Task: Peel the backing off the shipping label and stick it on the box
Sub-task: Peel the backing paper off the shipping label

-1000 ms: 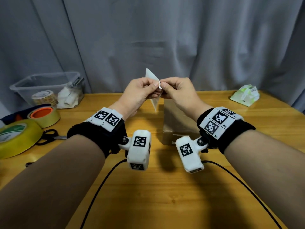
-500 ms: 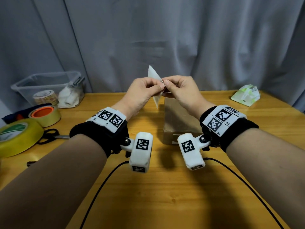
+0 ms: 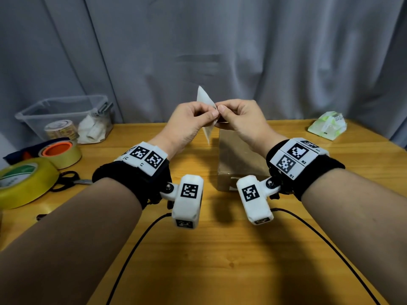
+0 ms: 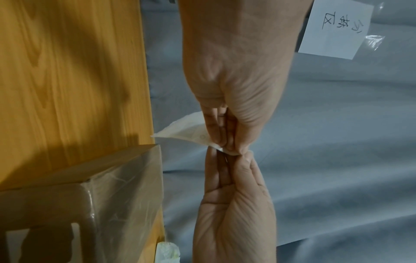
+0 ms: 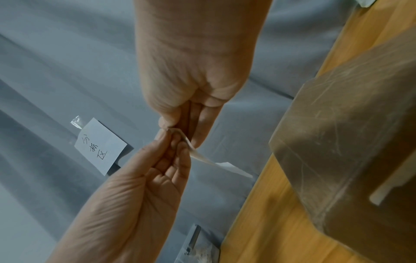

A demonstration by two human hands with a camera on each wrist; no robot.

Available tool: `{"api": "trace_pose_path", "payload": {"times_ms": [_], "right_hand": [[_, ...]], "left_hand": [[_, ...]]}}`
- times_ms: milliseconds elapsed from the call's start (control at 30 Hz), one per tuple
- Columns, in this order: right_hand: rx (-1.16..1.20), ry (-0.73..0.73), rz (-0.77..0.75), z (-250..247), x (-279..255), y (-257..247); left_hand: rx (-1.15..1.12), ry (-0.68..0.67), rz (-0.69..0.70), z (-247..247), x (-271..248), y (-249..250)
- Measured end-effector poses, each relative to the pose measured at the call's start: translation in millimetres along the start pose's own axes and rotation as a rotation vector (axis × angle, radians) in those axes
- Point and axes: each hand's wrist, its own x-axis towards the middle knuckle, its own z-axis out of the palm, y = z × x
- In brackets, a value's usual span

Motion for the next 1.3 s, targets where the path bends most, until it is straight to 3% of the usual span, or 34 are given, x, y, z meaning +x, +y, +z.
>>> {"api": "trace_pose_path", "payload": {"times_ms": [200,467,900,1167,1300], "right_hand": [[0.049,-0.07,0.034,-1.2,-5.1,-2.6],[0.102,-0.037,0.018,-1.4,-3.8,-5.9],[-0.026,0.105,0.012,8.6,-2.6,-4.4],[0.051,0.179,0.03,4.0,-0.5,-1.9],[0.042,0.127,-0.005,2.0,-3.4,-4.5]], "left_hand": [[0.017,0.027,0.018,-2.4,0.1,-2.5],[0.04,0.024,0.056,-5.4,1.7,-1.0],[0.074,0.108,-0.029,-0.4,-0.4,-0.6],[0.06,0.103,-0.057,-2.2,-3.8,-2.3],[0.056,0.081,-0.099,-2.5,-4.1,-4.3]]}}
